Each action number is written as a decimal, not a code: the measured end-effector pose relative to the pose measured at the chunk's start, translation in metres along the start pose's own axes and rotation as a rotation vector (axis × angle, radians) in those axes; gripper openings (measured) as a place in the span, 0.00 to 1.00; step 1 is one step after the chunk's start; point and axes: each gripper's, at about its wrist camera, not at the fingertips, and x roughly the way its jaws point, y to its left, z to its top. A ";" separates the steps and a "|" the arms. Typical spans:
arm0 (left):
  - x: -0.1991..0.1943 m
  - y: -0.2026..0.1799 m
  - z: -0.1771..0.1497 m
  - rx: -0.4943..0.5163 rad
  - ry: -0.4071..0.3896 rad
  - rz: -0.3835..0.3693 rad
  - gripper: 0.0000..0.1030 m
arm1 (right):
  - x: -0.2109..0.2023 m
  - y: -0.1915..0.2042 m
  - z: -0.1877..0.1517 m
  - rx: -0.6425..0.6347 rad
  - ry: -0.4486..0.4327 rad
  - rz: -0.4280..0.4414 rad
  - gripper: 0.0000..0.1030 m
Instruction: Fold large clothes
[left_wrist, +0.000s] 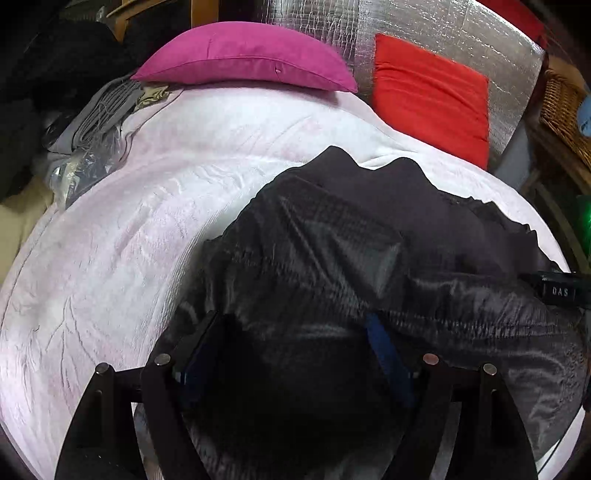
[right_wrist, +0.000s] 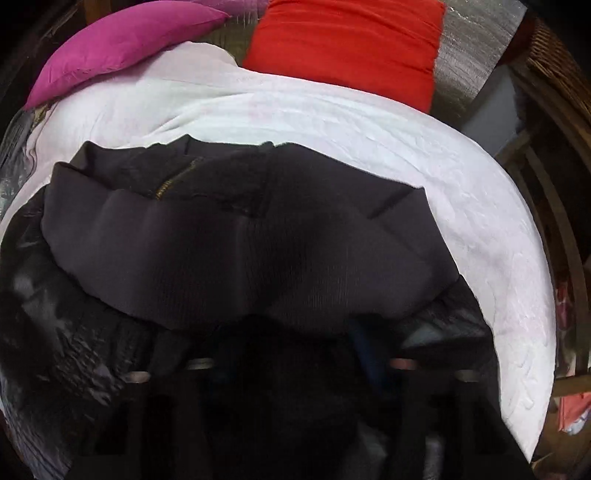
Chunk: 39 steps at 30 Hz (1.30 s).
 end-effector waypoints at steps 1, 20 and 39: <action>0.000 0.002 0.001 -0.008 -0.006 -0.010 0.77 | -0.003 0.000 0.001 0.007 -0.013 -0.001 0.23; -0.019 0.003 0.008 -0.017 -0.046 0.081 0.70 | -0.032 -0.029 0.019 0.252 -0.164 0.229 0.06; 0.006 0.010 -0.001 0.096 0.002 0.146 0.75 | 0.013 0.044 0.050 0.208 -0.033 0.230 0.06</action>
